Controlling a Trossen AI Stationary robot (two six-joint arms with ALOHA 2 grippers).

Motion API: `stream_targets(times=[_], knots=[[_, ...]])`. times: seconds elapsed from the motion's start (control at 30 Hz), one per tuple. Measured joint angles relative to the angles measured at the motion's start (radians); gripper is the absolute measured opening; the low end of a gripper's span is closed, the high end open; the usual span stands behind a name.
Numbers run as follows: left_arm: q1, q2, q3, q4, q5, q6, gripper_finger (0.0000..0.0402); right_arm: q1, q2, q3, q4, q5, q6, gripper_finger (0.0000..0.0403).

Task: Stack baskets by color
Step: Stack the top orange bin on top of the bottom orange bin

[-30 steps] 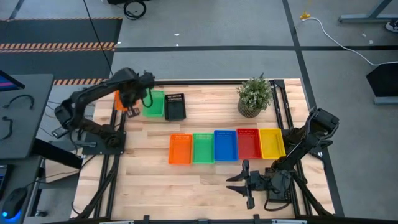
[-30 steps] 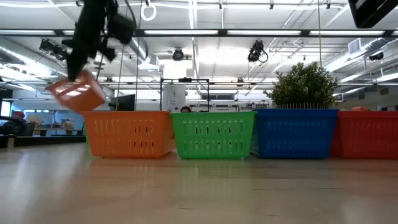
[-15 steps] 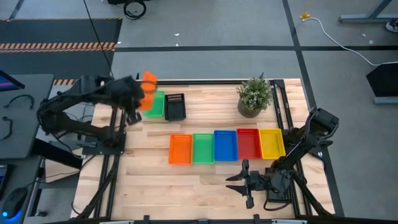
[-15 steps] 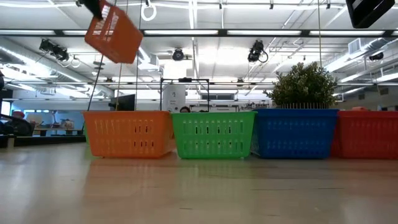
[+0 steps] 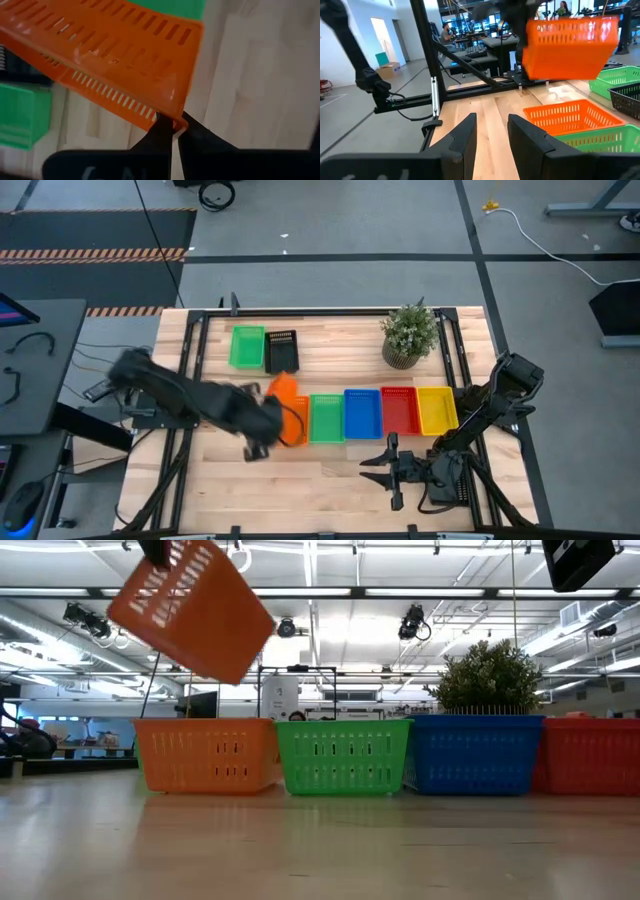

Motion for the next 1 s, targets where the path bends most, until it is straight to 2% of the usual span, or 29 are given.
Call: stream_targets(times=[0.13,0.33,0.43,0.6,1.0], knots=[[-0.039,0.186,0.102,-0.045,-0.038,-0.003,0.0013,0.000,0.000,0.000,0.000,0.000,0.000,0.0115],[-0.050,0.414,0.275,-0.197,-0.095,-0.002,0.0013,0.001,0.000,0.000,0.000,0.000,0.000,0.0115],[-0.049,0.473,0.332,-0.186,-0.058,0.017,0.0013,0.001,0.000,0.000,-0.003,0.000,0.000,0.0115],[-0.051,0.526,0.364,-0.193,-0.042,0.028,0.0014,0.001,0.000,0.000,-0.015,0.000,0.000,0.0115],[-0.043,0.533,0.330,-0.192,-0.041,0.022,0.0015,0.001,0.000,0.000,-0.023,-0.001,0.000,0.0115]])
